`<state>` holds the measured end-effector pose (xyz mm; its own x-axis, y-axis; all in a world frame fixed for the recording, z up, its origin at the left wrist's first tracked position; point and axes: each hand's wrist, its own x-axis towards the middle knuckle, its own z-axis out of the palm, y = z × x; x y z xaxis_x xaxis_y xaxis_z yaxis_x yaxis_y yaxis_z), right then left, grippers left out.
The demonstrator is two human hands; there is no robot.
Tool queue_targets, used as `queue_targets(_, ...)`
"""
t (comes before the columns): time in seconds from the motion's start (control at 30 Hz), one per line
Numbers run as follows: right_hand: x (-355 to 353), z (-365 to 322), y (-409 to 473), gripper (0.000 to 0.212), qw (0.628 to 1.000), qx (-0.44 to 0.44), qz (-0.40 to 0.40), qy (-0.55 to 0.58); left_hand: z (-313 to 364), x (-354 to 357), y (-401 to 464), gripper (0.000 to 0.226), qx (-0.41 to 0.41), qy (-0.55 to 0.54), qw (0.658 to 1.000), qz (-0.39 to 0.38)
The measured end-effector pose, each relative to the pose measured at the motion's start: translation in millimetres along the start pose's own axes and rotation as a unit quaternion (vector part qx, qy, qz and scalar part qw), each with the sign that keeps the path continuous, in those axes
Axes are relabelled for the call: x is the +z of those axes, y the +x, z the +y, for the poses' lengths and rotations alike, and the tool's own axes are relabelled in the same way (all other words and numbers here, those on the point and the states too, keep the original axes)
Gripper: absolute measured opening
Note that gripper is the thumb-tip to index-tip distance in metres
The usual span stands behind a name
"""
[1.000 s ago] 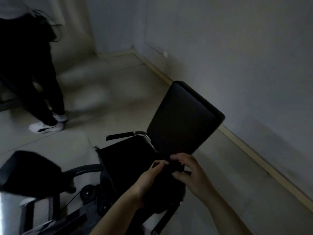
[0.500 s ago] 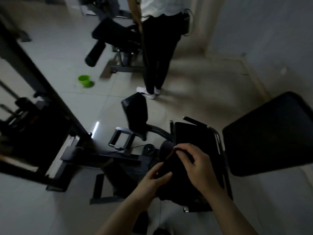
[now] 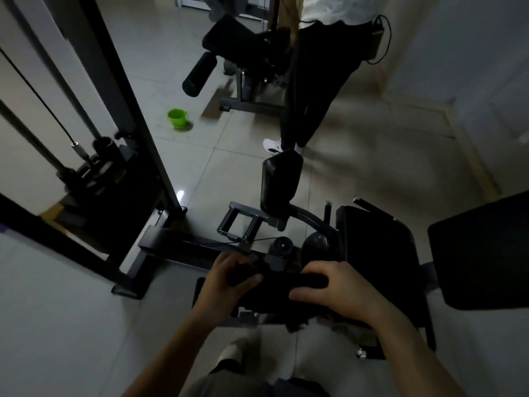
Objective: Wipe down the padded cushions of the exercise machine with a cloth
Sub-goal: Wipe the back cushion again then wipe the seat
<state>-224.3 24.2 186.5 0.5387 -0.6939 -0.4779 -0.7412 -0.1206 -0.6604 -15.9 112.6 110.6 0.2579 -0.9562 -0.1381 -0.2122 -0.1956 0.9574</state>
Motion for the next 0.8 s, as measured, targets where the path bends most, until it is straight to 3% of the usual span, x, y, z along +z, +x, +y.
queue_targets(0.1,3.7,-15.2,5.2,0.009,1.000,-0.015,-0.014,-0.007,-6.4,-20.5,7.2,0.036,0.123,0.099,0.987,-0.018)
queue_targets(0.27,-4.7,-35.0,4.1,0.008,0.976,-0.021,0.025,0.214,4.5,-40.9,22.6,0.067,0.200,0.199,0.959,-0.002)
queue_targets(0.33,-7.4,-39.7,5.1,0.010,0.955,-0.014,0.050,0.293,13.4,-47.0,27.7,0.058,0.218,0.178,0.960,-0.003)
queue_targets(0.4,-8.2,-45.4,7.4,0.010,0.937,0.000,0.069,0.343,23.0,-53.5,30.6,0.038,0.181,0.076,0.979,-0.046)
queue_targets(0.47,-8.5,-51.2,11.5,0.011,0.948,0.005,0.093,0.306,32.3,-57.6,32.9,0.022,0.127,-0.019,0.986,-0.103)
queue_targets(0.63,-20.2,-60.3,23.3,0.026,0.985,0.014,0.138,0.101,44.3,-67.4,45.5,0.029,0.061,-0.059,0.987,-0.137)
queue_targets(0.8,-27.2,-47.7,20.6,0.046,0.994,0.072,-0.085,0.006,74.6,-79.4,50.7,0.033,0.136,0.171,0.969,-0.112)
